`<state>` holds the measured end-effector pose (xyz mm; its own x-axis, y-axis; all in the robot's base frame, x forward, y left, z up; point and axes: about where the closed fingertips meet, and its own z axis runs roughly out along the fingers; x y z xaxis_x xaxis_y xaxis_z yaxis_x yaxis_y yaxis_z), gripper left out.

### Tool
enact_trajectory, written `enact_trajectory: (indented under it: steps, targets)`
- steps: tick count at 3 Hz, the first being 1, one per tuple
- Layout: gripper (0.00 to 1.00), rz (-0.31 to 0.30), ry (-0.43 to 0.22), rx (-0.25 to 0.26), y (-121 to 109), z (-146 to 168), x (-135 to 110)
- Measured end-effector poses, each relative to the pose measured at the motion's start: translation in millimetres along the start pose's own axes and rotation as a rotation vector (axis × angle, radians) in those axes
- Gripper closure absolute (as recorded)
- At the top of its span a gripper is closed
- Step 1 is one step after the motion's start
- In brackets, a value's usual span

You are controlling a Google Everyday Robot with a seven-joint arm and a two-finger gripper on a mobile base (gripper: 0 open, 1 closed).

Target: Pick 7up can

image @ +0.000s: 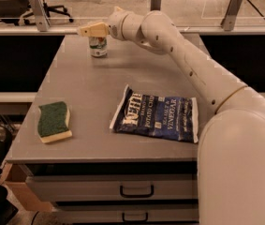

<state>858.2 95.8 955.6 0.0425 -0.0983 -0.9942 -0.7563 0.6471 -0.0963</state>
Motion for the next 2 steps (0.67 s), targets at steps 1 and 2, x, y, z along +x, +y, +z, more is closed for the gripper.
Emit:
enact_trajectory:
  steps: [1,2]
  targets:
    - [0.0,0.029,-0.005,-0.045,15,10,7]
    - [0.0,0.074,-0.012,-0.088,33,24,19]
